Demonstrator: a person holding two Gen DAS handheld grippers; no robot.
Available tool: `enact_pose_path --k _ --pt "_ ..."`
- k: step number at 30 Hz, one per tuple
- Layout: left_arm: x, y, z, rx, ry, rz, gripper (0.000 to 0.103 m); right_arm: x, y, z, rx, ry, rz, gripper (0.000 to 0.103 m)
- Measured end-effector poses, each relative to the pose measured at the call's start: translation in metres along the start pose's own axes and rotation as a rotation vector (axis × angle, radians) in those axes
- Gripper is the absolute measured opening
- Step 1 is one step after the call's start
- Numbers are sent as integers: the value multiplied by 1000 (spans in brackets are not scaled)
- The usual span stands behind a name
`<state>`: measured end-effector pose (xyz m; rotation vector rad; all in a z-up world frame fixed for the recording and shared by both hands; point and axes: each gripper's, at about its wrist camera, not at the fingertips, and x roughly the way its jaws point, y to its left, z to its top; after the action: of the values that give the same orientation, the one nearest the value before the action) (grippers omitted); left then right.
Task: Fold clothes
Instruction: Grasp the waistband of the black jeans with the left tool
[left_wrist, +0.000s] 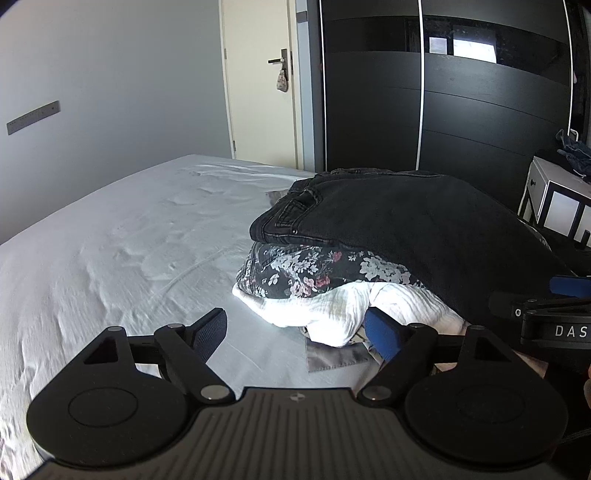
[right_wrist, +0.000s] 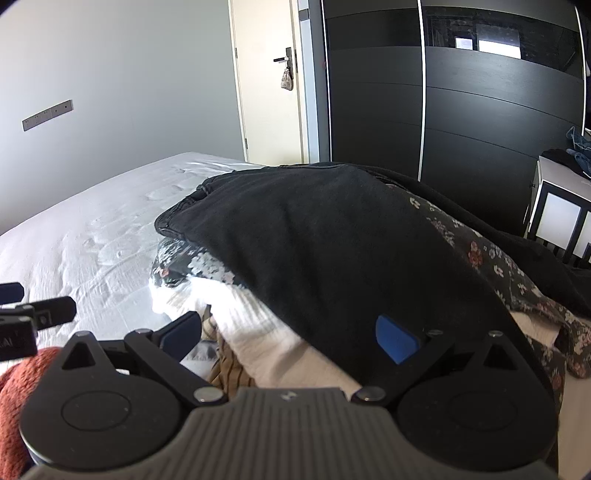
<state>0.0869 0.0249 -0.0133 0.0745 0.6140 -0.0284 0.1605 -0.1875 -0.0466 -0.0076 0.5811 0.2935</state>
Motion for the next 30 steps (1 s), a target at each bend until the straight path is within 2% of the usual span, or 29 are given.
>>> enact_pose_path --k 4,11,16,21,27,30 --pt "27 3 26 39 6 -24 88 18 -18 13 -9 16 -29 85" --pt "93 -3 52 274 12 -52 81 45 -51 22 -10 68 -133 85" --pt "142 -9 50 471 14 -37 81 53 -72 22 29 114 -191 85" --pt "176 -20 42 635 26 -20 78 54 -80 22 34 149 -205 86" --pt "186 -34 37 691 -33 2 76 55 -79 14 22 197 -229 87" --pt "190 -41 34 719 -63 13 67 55 -77 6 30 236 -232 87"
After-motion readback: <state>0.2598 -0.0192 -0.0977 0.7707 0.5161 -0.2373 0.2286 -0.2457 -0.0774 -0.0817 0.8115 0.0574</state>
